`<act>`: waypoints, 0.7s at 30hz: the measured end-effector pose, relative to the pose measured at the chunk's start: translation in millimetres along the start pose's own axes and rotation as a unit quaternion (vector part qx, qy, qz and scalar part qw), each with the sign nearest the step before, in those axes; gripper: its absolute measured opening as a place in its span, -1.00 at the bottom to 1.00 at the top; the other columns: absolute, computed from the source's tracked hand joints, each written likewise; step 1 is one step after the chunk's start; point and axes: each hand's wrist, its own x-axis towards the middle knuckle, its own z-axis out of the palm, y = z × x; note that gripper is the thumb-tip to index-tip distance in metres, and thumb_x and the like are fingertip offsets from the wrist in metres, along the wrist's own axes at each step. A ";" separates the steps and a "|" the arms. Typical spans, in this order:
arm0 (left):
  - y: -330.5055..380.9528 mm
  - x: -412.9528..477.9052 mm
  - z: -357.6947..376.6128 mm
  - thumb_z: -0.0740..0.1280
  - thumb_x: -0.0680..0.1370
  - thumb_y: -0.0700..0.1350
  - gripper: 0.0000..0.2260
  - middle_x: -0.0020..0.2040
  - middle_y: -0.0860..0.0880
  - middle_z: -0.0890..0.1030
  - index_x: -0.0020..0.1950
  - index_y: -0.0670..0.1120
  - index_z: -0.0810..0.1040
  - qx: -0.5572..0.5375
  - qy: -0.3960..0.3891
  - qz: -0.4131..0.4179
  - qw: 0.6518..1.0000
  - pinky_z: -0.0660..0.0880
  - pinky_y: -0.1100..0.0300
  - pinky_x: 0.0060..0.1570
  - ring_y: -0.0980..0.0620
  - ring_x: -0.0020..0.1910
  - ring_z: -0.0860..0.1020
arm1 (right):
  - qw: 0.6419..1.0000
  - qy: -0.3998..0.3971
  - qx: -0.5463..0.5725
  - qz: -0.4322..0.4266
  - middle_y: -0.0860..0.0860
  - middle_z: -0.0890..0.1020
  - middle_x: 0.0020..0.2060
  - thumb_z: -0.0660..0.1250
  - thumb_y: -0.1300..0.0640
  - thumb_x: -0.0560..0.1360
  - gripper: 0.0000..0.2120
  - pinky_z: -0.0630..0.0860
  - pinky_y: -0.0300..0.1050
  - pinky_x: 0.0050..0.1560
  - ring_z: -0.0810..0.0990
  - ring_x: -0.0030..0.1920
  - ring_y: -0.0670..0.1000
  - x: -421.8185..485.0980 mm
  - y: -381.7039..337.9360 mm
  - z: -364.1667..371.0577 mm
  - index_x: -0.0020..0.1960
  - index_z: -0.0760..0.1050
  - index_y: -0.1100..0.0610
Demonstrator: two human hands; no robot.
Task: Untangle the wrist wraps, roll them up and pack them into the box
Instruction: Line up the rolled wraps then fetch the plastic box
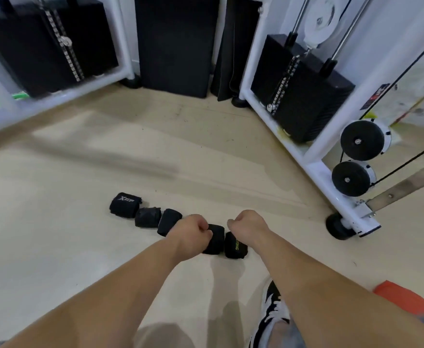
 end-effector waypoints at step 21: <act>90.8 -155.7 -128.1 0.37 0.66 -0.03 -0.73 0.16 0.01 0.65 0.35 -0.05 0.57 0.086 0.080 0.107 0.987 0.52 0.21 -0.03 0.02 -0.04 0.60 | 0.962 -0.021 0.008 -0.271 0.09 0.72 -0.08 0.30 0.07 0.61 -0.84 0.53 -0.09 -0.19 0.73 -0.05 0.16 -143.7 -143.9 -79.8 0.03 0.61 0.13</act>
